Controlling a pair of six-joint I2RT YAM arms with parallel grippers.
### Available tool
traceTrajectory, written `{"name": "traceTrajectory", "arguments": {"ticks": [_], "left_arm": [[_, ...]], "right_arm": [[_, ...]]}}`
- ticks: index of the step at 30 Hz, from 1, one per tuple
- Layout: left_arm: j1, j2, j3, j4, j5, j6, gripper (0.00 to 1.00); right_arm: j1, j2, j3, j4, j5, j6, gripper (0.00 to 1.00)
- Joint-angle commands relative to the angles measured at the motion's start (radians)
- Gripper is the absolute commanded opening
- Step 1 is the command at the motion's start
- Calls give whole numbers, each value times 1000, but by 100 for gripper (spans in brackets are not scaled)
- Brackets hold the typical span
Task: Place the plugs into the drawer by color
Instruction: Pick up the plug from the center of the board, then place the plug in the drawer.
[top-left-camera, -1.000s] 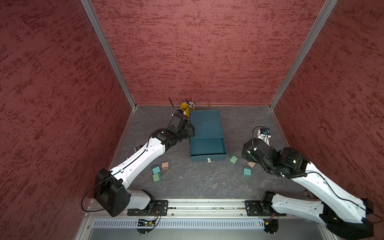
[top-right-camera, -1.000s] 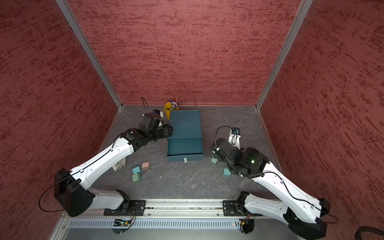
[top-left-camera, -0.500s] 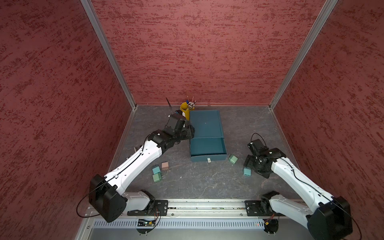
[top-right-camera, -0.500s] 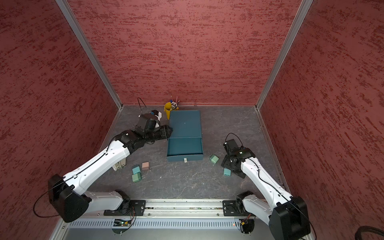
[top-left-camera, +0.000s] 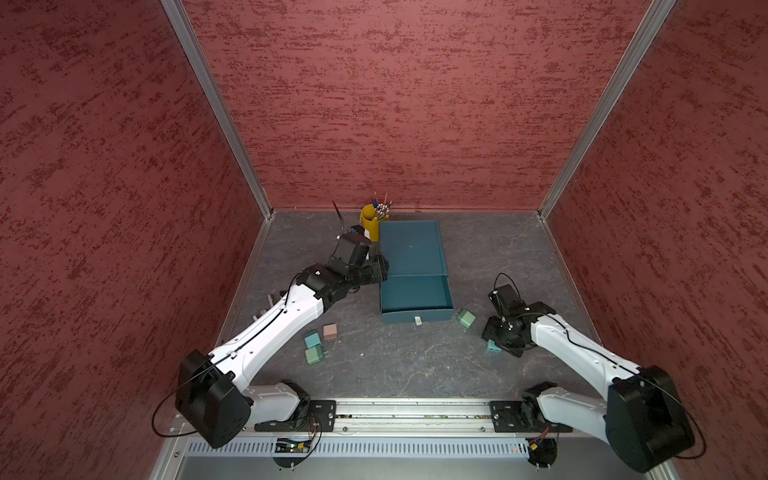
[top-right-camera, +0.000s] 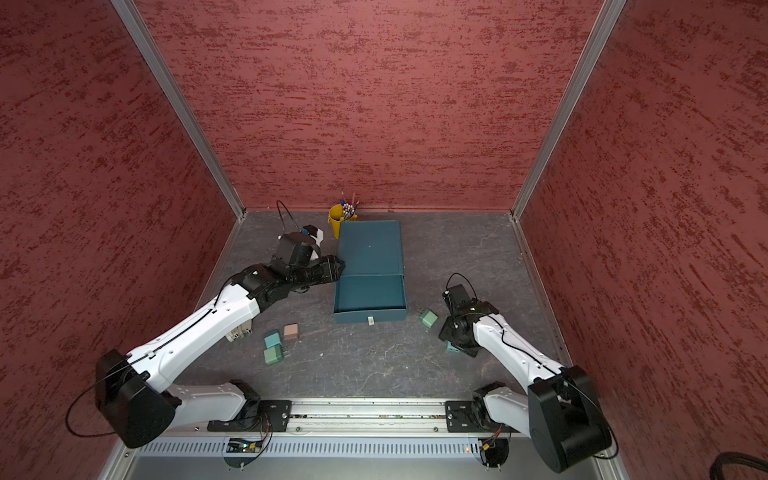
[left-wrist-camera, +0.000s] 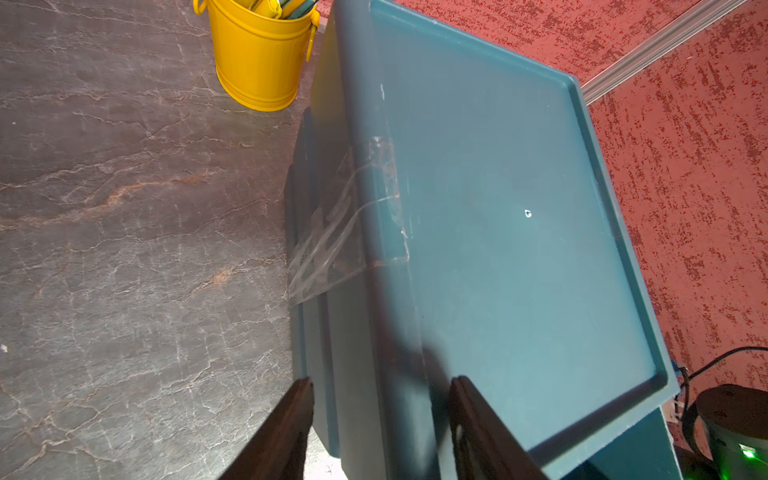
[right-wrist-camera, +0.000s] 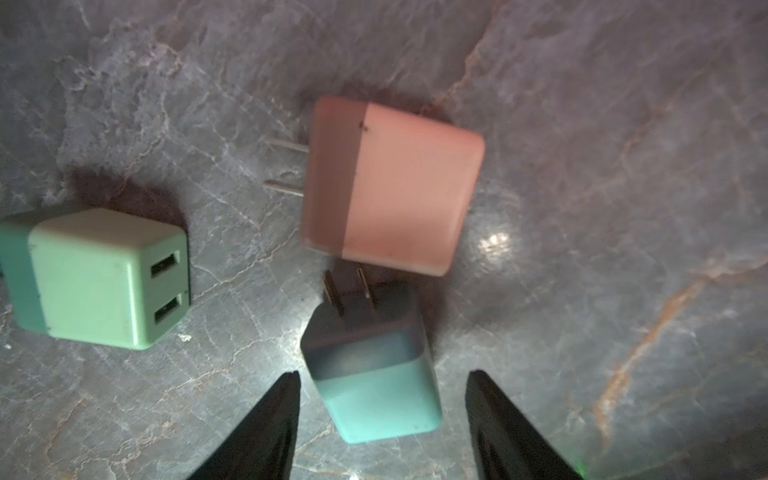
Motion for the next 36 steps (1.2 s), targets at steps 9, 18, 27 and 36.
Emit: {"name": "traceTrajectory", "arguments": {"ticks": [9, 18, 27, 36], "left_arm": [[4, 6, -23, -4, 2, 20, 57], [4, 3, -21, -9, -7, 24, 57], [6, 2, -31, -5, -15, 26, 57], [9, 14, -27, -23, -25, 21, 57]], "right_arm": [[-9, 40, -55, 110, 16, -22, 47], [-2, 26, 16, 21, 41, -54, 17], [121, -207, 347, -320, 179, -80, 16], [460, -69, 785, -343, 253, -114, 17]]}}
